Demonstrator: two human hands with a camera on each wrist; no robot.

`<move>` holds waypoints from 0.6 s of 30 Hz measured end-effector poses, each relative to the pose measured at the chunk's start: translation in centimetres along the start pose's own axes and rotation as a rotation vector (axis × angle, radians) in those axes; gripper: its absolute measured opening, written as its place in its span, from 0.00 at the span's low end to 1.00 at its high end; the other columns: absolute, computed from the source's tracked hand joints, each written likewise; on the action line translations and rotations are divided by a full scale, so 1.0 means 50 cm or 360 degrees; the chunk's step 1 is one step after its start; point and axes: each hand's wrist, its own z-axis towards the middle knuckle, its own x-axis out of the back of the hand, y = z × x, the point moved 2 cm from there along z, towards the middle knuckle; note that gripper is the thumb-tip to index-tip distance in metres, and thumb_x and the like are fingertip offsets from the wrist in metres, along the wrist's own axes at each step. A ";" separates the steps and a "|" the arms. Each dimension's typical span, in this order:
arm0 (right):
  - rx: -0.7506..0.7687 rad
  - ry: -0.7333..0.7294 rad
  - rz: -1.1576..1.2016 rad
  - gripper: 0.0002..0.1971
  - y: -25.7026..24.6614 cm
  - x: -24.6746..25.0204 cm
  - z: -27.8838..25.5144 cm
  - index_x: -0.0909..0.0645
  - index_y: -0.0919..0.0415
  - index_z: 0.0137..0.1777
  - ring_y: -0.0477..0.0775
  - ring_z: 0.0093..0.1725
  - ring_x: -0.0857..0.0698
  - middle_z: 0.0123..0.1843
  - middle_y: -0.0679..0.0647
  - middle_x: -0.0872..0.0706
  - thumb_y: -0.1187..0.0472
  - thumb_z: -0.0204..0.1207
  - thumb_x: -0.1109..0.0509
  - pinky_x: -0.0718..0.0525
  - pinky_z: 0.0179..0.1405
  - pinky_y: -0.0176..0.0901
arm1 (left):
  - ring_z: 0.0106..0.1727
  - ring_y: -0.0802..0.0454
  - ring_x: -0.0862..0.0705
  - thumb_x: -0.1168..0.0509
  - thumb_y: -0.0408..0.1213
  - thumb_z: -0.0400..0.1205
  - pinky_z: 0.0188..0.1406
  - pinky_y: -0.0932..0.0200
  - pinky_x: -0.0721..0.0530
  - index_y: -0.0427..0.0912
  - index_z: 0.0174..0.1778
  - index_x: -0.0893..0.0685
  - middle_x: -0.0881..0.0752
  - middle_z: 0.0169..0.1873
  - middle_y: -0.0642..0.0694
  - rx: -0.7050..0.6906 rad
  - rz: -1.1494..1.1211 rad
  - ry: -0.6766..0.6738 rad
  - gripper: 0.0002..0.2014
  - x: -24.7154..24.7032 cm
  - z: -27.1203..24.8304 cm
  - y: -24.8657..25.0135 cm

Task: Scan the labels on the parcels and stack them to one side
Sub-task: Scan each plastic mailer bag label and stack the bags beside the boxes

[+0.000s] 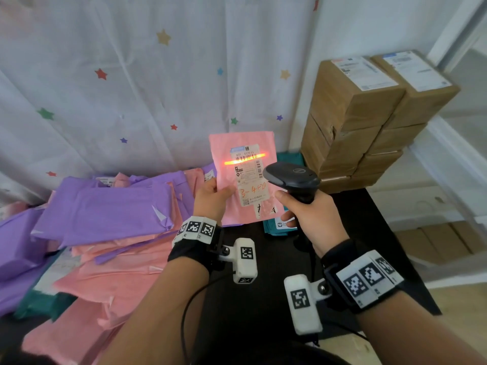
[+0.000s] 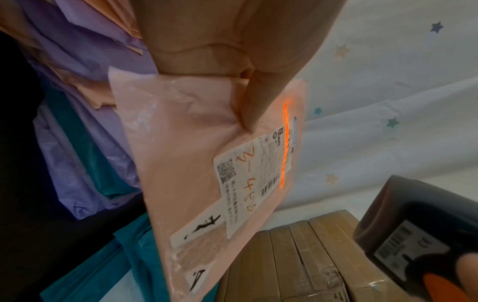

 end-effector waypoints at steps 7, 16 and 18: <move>0.0015 0.0037 0.0013 0.07 0.007 0.013 0.015 0.16 0.48 0.46 0.45 0.32 0.10 0.34 0.44 0.09 0.52 0.73 0.21 0.18 0.27 0.30 | 0.54 0.44 0.14 0.34 0.31 0.81 0.59 0.46 0.16 0.40 0.54 0.16 0.11 0.53 0.43 0.0017 0.0084 0.0020 0.07 -0.019 0.028 -0.012; -0.0162 0.0207 -0.0008 0.09 0.059 0.085 0.060 0.15 0.54 0.51 0.43 0.32 0.11 0.34 0.48 0.09 0.56 0.74 0.21 0.13 0.35 0.42 | 0.53 0.46 0.18 0.37 0.29 0.81 0.55 0.53 0.20 0.38 0.63 0.18 0.14 0.57 0.43 0.0146 0.0253 -0.0051 0.15 -0.123 0.084 -0.031; -0.0181 0.0226 -0.0011 0.07 0.070 0.105 0.069 0.15 0.53 0.50 0.44 0.32 0.10 0.36 0.48 0.09 0.56 0.74 0.21 0.14 0.33 0.39 | 0.57 0.43 0.17 0.37 0.27 0.80 0.60 0.49 0.18 0.37 0.65 0.20 0.15 0.59 0.41 0.0198 0.0193 -0.0061 0.16 -0.160 0.104 -0.029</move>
